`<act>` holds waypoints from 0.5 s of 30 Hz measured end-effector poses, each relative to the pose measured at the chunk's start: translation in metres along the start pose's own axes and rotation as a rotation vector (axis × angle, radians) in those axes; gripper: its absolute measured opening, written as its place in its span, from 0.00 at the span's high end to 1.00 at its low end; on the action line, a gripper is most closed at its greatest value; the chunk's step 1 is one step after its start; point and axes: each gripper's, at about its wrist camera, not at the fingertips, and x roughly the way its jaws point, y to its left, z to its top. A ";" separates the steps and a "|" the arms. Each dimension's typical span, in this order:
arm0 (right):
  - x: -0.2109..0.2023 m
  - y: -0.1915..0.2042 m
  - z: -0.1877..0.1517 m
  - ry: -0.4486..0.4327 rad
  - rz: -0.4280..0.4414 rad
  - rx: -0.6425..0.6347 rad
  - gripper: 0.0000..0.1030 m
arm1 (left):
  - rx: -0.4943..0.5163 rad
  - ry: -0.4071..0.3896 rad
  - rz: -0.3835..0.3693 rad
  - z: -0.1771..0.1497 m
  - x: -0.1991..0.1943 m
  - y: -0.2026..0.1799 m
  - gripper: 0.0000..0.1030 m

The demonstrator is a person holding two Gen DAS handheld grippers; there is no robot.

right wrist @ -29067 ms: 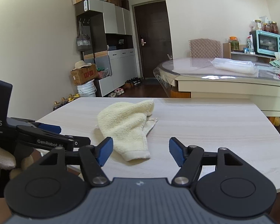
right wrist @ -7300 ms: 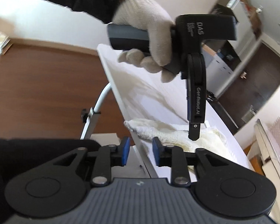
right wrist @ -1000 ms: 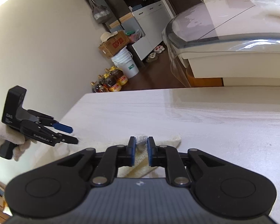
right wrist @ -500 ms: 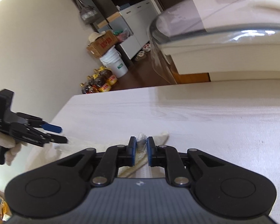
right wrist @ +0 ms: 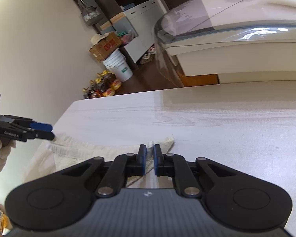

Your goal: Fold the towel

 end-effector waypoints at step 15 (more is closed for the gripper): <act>-0.010 0.007 0.008 -0.062 -0.013 -0.001 0.92 | 0.043 0.037 0.001 -0.006 0.013 -0.001 0.37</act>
